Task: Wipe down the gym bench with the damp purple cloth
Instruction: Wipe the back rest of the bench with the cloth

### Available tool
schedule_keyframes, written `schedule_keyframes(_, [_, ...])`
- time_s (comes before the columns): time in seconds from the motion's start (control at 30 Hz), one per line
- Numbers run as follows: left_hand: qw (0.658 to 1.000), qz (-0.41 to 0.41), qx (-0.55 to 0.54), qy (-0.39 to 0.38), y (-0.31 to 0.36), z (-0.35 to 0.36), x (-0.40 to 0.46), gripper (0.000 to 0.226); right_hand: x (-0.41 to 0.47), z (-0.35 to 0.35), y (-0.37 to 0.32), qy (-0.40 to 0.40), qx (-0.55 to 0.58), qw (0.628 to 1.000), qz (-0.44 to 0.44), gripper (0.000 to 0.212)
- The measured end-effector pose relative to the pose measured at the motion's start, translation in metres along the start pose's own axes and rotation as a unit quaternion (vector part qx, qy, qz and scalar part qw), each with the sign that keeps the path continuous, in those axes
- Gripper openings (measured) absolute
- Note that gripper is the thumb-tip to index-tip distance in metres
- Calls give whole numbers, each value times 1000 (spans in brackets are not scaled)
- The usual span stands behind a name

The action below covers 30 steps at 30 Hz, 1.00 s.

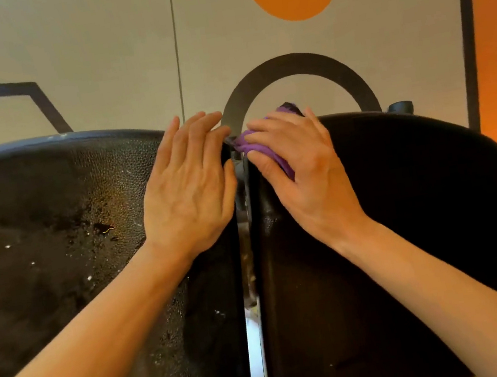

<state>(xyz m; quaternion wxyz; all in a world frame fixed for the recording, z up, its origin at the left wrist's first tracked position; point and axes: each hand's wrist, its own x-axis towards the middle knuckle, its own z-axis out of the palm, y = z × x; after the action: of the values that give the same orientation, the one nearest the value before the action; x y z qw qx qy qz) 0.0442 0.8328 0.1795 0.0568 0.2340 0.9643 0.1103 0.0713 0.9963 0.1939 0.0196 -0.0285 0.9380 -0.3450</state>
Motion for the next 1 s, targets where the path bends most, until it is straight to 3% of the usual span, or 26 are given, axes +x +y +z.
schedule_keyframes(0.23, [992,50,-109,43,-5,-6,-10,44,-2,6,7,-13,-101,990,-93,24])
schedule_keyframes(0.4, [992,90,-92,15,-18,-11,-57,56,-29,20,-1,-15,-145,979,-141,21])
schedule_keyframes(0.57, [990,98,-102,-6,-35,-6,-104,58,-125,43,-15,-100,-176,965,-167,25])
schedule_keyframes(0.67, [990,108,-90,-15,-39,-3,-115,59,-125,38,-18,-113,-231,947,-194,21])
schedule_keyframes(0.83, [989,115,-98,7,-39,1,-115,56,-66,33,-15,-121,-308,929,-166,27])
schedule_keyframes(1.0, [987,124,-104,7,-41,1,-118,55,-103,31,-18,-147,-225,955,-128,25])
